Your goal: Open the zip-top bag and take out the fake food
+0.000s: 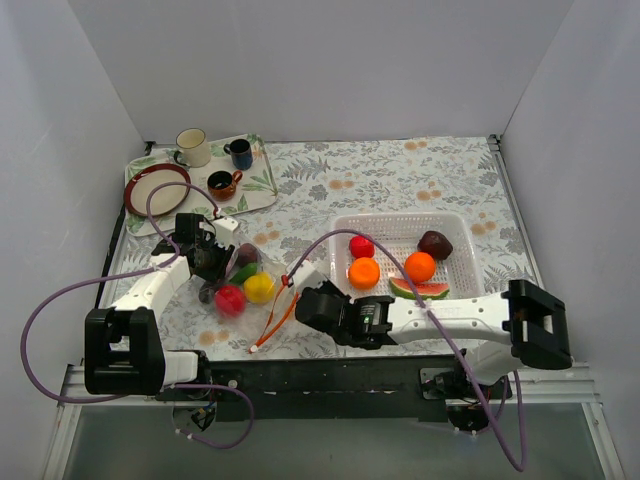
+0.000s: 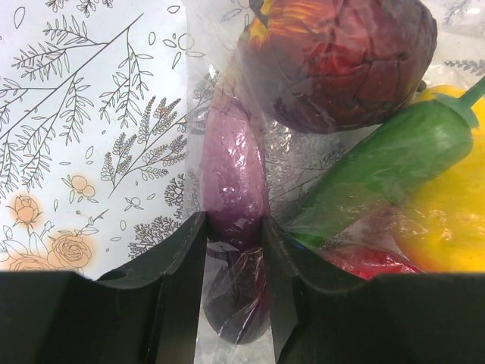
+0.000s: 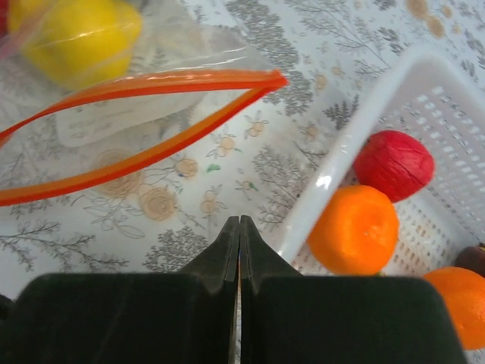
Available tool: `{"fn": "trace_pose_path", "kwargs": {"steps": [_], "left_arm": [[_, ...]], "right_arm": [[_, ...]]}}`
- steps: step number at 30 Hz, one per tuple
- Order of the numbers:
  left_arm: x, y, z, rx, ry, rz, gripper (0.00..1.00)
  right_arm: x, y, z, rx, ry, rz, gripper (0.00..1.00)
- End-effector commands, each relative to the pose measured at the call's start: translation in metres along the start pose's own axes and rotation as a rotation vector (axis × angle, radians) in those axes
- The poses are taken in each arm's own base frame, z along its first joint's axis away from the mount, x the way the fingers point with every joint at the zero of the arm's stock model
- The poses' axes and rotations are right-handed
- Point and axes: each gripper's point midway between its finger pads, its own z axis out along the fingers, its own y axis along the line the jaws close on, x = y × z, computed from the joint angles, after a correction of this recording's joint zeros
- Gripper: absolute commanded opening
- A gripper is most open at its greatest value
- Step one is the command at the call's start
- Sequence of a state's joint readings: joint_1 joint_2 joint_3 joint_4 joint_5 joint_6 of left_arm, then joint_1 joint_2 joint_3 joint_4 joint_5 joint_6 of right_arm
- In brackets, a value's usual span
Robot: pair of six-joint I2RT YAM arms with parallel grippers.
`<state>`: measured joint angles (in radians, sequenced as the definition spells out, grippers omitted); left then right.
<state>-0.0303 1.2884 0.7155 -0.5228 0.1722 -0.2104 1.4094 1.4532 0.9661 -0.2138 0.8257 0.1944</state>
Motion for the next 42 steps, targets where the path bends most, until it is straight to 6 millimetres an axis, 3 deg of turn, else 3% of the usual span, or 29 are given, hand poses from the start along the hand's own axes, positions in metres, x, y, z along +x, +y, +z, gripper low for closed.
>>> {"fn": "trace_pose_path", "kwargs": {"steps": [1, 3, 4, 11, 20, 26, 28, 31, 32, 33, 38, 42], "left_arm": [[0.032, -0.017, 0.003, 0.057, 0.111, -0.025, 0.24], [0.033, -0.016, 0.003, 0.055, 0.111, -0.023, 0.24], [0.033, -0.017, 0.003, 0.057, 0.112, -0.024, 0.24], [0.034, -0.017, 0.003, 0.055, 0.111, -0.023, 0.24], [0.032, -0.015, 0.003, 0.05, 0.106, -0.017, 0.24], [0.031, -0.016, 0.004, 0.059, 0.105, -0.021, 0.23], [0.031, -0.016, 0.004, 0.059, 0.104, -0.02, 0.24], [0.032, -0.016, 0.004, 0.055, 0.103, -0.013, 0.24], [0.032, -0.015, 0.004, 0.052, 0.103, -0.011, 0.24], [0.033, -0.016, 0.005, 0.052, 0.106, -0.01, 0.24], [0.033, -0.016, 0.006, 0.058, 0.107, -0.009, 0.24], [0.032, -0.016, 0.008, 0.064, 0.106, -0.011, 0.23]], "right_arm": [[-0.029, 0.037, 0.003, -0.105, -0.094, 0.041, 0.01], [-0.027, 0.049, 0.008, -0.143, -0.102, 0.038, 0.01], [-0.039, 0.055, 0.009, -0.163, -0.148, 0.062, 0.01], [-0.052, 0.08, 0.029, -0.211, -0.211, 0.073, 0.01], [-0.026, 0.123, 0.063, -0.36, -0.182, 0.019, 0.01], [-0.036, 0.139, 0.093, -0.497, -0.154, 0.04, 0.04], [-0.049, 0.138, 0.095, -0.488, -0.227, 0.039, 0.1], [-0.048, 0.138, 0.101, -0.478, -0.206, 0.016, 0.25], [-0.054, 0.14, 0.103, -0.479, -0.22, -0.017, 0.42], [-0.052, 0.142, 0.102, -0.493, -0.218, -0.031, 0.96], [-0.058, 0.153, 0.09, -0.592, -0.282, -0.069, 0.98], [-0.058, 0.144, 0.106, -0.519, -0.249, -0.031, 0.98]]}}
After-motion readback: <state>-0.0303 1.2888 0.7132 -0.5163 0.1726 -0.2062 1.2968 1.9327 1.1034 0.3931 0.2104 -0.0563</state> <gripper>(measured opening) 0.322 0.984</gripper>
